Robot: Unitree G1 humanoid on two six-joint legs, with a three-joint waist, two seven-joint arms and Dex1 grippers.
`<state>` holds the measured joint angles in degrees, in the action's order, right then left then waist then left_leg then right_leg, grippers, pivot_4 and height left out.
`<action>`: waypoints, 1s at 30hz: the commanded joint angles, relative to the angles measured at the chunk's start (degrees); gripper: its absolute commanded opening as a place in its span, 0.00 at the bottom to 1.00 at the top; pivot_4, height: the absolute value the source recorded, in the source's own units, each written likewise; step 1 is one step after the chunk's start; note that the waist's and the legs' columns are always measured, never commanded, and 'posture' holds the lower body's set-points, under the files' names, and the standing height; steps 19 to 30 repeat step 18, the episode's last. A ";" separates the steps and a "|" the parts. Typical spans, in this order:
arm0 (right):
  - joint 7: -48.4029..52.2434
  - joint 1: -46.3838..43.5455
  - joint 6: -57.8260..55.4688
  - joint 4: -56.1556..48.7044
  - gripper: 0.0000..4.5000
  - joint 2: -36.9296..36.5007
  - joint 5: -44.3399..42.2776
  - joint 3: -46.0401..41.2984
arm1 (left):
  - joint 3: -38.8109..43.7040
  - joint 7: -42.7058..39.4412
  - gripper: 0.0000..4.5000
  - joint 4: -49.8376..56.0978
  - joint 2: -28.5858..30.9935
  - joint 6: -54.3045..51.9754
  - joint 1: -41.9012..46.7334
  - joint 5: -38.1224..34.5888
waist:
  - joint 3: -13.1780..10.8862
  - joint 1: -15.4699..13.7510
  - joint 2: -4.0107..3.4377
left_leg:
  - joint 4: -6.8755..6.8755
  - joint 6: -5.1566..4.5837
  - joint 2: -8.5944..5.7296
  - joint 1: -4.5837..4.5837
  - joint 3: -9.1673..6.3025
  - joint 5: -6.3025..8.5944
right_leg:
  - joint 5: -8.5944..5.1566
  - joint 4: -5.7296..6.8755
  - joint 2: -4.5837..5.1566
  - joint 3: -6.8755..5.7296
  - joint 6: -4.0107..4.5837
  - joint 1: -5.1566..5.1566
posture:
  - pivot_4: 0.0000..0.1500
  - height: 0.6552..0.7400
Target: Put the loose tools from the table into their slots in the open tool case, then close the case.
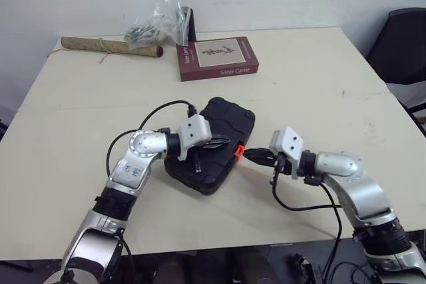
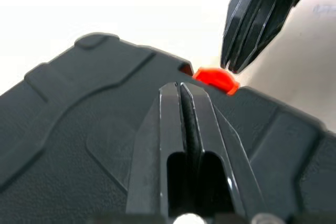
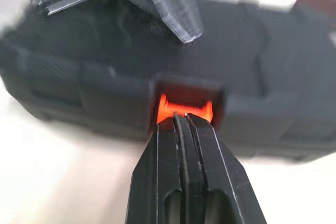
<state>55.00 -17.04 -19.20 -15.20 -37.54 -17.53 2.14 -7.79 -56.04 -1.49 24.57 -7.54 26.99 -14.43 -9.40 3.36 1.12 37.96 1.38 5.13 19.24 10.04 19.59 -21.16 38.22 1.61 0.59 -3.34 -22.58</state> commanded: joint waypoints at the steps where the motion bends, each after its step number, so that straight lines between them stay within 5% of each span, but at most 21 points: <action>1: 4.84 3.15 4.50 -0.04 0.18 -6.59 -2.39 -8.73 | 8.15 -2.62 0.24 5.73 7.31 -1.75 -4.30 -4.84 | -0.19 -0.18 0.09 | 0.00 0.00 0.00 0.04 -0.02 0.00 | 0.00 -0.02 0.00 -0.01 0.00 -0.02 | 1.00 1.00; 7: 12.94 8.96 12.28 6.93 0.84 -17.00 -3.07 -19.48 | 23.68 -1.25 0.85 6.72 20.34 -3.57 -15.12 -5.64 | -0.45 -0.09 0.20 | -0.06 -0.12 -0.06 0.07 0.00 0.07 | 0.01 -0.28 0.13 -0.04 0.00 0.05 | 1.00 1.00; 9: 14.27 8.14 16.28 12.96 0.99 -19.98 -1.71 -21.92 | 30.35 -0.69 0.99 3.49 23.86 -3.00 -20.12 -4.91 | -0.74 0.29 0.19 | -0.08 -0.13 -0.05 0.06 0.02 0.08 | 0.01 -0.30 0.14 -0.04 0.00 0.04 | 1.00 1.00; 15: 14.32 0.71 21.67 24.06 0.99 -22.64 -0.30 -21.10 | 39.52 2.20 0.99 0.43 25.44 -1.90 -28.14 -5.06 | -1.18 0.16 0.21 | -0.10 -0.14 -0.06 0.04 0.06 0.08 | -0.01 -0.31 0.23 -0.10 0.03 0.00 | 1.00 1.00; 30: 14.18 -2.76 22.31 25.76 0.99 -21.91 0.44 -18.80 | 40.30 3.35 0.99 2.32 24.49 -1.53 -29.25 -6.07 | -1.21 -0.11 0.19 | -0.10 -0.15 -0.08 0.08 0.05 0.09 | -0.01 -0.32 0.29 -0.13 0.03 -0.01 | 1.00 1.00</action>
